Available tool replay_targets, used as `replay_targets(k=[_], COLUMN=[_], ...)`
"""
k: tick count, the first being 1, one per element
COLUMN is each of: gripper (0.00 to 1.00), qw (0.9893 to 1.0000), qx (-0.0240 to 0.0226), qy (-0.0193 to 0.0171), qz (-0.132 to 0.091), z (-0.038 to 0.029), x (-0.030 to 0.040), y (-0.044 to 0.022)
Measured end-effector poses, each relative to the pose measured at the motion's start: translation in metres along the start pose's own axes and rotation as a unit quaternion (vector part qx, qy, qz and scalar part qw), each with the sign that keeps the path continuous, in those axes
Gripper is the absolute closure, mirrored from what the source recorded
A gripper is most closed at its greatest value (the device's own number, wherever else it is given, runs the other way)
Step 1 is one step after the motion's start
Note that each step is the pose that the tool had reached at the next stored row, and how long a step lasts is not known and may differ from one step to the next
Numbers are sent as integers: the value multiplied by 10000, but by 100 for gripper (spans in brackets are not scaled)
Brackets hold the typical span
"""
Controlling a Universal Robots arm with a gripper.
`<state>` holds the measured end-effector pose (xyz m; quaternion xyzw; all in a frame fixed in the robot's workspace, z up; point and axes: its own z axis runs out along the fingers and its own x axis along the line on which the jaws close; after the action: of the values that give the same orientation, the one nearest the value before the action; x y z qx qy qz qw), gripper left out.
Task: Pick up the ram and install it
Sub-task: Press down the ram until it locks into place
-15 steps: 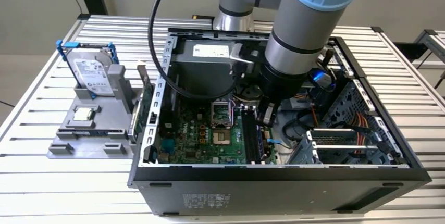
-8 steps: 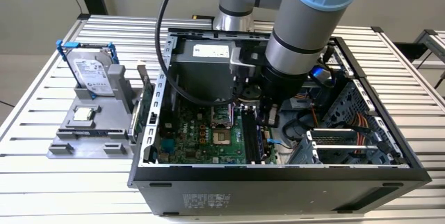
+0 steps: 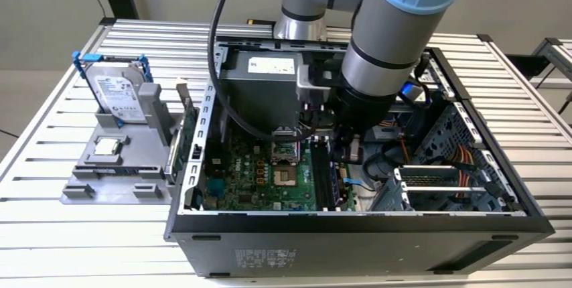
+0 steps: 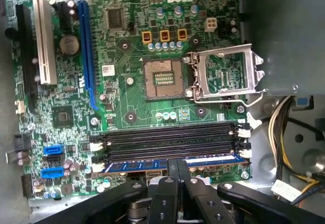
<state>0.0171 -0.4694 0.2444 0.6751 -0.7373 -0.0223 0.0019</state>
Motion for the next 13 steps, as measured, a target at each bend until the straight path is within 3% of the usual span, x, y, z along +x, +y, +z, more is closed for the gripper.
replay_targets(k=[5, 9, 13], gripper=[100, 100, 100], qw=[9997, 9996, 9996], qx=[11, 7, 7], qy=[5, 6, 5], qz=[-263, -267, -268], z=[0, 2, 47], x=[0, -2, -1], y=[-7, -18, -30])
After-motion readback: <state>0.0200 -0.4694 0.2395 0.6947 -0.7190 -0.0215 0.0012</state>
